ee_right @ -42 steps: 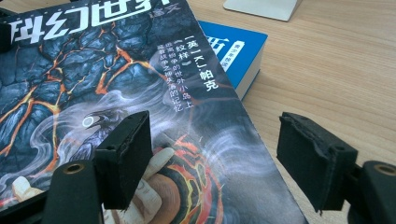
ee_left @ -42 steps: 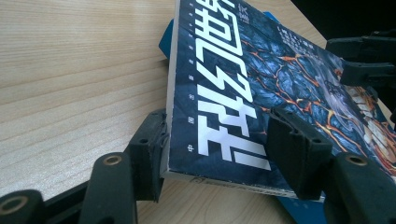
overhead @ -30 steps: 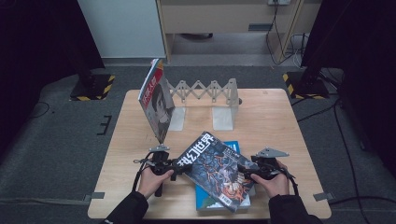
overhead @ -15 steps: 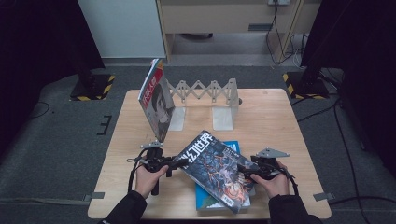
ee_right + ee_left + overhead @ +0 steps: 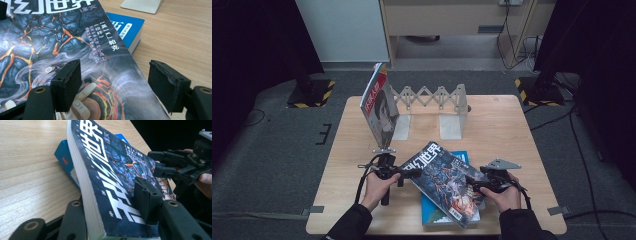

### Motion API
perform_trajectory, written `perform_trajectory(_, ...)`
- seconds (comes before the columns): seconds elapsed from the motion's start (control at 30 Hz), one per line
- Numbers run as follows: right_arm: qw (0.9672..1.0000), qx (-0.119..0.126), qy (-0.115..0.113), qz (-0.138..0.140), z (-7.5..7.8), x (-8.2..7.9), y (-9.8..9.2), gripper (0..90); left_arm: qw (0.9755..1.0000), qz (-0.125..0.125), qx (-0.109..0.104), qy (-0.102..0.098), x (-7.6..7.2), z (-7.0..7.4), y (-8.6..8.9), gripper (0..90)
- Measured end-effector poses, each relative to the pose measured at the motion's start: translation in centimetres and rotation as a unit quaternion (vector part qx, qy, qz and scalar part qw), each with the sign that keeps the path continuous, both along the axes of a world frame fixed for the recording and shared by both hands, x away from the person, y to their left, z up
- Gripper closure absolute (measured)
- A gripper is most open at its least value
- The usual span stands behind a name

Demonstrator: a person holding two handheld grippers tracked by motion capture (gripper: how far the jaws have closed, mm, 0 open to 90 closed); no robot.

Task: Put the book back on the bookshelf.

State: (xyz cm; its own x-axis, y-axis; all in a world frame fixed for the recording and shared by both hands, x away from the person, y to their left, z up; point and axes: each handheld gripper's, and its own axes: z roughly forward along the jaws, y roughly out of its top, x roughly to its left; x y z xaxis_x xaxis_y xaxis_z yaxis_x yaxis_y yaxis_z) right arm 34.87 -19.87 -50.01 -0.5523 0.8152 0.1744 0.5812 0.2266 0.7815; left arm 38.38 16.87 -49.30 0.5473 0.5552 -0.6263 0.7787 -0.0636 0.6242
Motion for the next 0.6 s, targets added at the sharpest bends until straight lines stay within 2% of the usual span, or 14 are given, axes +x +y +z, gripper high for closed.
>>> perform_trajectory(0.07, 1.0000, 0.003, 0.004, -0.001, 0.0, 0.0, 0.0, 26.7, 1.0000, 0.003, -0.007, 0.000, -0.1, 0.2, 0.1, 61.5)
perform_trajectory(0.2, 1.0000, 0.006, 0.004, 0.001, 0.0, 0.1, 0.0, 27.8, 1.0000, 0.008, -0.003, -0.004, -0.4, 1.0, -0.1, 63.5)
perform_trajectory(0.3, 0.9999, 0.011, 0.008, 0.005, 0.0, 0.1, -0.1, 28.6, 0.9999, 0.014, -0.008, -0.001, -0.6, 1.6, -0.1, 65.7)
perform_trajectory(0.37, 0.9999, 0.011, 0.005, 0.007, 0.1, 0.1, -0.1, 30.0, 0.9997, 0.019, -0.016, 0.000, -0.7, 2.0, 0.0, 67.9)
perform_trajectory(0.47, 0.9999, 0.013, -0.002, 0.004, 0.4, 0.1, -0.3, 30.4, 0.9996, 0.023, -0.016, -0.006, -1.0, 2.8, -0.1, 70.0)
perform_trajectory(0.6, 0.9996, 0.018, -0.015, -0.013, 0.8, 0.2, -1.0, 30.9, 0.9994, 0.028, -0.020, -0.011, -1.2, 4.0, 0.1, 72.3)
